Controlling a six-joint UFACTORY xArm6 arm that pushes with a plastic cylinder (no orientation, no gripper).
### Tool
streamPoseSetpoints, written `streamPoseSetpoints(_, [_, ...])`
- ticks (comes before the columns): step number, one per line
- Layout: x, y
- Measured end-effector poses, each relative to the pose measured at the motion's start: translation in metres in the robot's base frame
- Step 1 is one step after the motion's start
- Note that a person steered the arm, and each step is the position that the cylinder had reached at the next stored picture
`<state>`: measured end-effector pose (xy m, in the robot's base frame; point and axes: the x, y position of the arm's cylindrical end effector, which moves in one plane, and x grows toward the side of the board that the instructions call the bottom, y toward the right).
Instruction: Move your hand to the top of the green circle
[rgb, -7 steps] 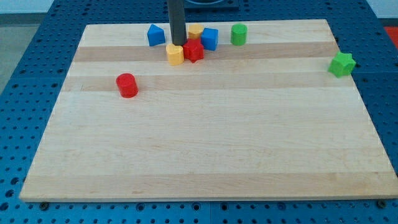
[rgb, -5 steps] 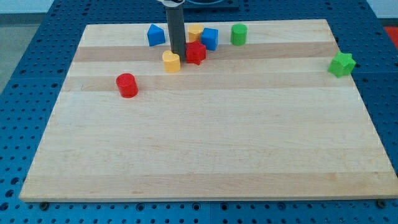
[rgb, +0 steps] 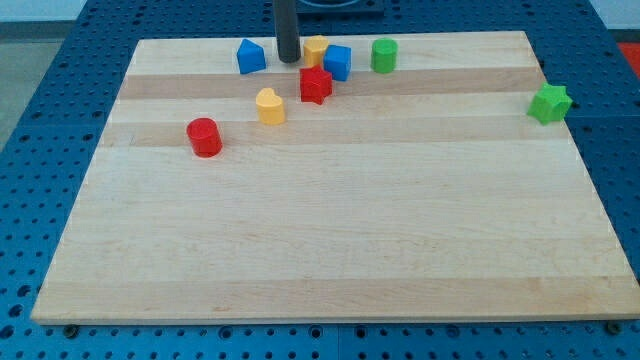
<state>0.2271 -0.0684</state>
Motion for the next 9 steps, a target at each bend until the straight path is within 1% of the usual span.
streamPoseSetpoints(1, [-0.023, 0.000])
streamPoseSetpoints(2, [-0.035, 0.000])
streamPoseSetpoints(3, [-0.034, 0.024])
streamPoseSetpoints(4, [-0.034, 0.071])
streamPoseSetpoints(6, [-0.033, 0.133])
streamPoseSetpoints(8, [0.005, 0.182])
streamPoseSetpoints(9, [0.027, 0.188])
